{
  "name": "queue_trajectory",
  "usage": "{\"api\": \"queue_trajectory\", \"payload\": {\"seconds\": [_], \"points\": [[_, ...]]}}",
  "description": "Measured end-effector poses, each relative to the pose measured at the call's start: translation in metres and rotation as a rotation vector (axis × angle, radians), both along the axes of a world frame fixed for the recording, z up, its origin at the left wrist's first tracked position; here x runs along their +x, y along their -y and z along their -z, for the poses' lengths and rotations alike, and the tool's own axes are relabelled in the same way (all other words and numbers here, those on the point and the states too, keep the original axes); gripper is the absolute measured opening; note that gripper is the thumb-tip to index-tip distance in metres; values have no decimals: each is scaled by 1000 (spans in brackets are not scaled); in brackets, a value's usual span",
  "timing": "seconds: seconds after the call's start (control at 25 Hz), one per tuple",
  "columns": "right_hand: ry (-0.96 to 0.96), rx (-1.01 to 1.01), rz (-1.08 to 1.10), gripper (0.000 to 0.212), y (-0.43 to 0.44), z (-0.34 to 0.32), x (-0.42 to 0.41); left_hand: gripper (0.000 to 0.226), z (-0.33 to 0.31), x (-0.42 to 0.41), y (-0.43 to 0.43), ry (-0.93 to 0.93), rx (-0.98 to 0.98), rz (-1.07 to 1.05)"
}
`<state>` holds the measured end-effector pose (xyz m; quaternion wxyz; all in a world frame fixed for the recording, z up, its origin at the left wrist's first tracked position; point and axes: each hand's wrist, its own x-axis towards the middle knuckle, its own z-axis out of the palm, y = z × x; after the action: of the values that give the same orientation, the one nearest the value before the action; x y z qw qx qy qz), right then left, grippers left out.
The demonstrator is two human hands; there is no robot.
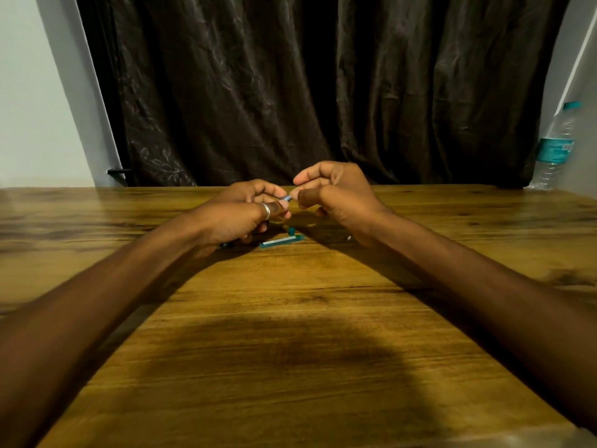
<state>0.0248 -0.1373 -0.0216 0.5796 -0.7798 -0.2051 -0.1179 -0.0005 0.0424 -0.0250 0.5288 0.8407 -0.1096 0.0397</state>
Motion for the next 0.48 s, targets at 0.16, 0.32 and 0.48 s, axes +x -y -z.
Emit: {"api": "queue_trajectory", "payload": {"seconds": [0.16,0.32,0.48], "points": [[58,-37,6,21,-1,2,2,20,2,1,0,1,-25,4],[104,-90,6,21,-3,2,1,23,1,-1,1,-8,-12,-3],[109,-119,14,21,1,-1,3,18,-1,0,-1,-4,21,-21]]}}
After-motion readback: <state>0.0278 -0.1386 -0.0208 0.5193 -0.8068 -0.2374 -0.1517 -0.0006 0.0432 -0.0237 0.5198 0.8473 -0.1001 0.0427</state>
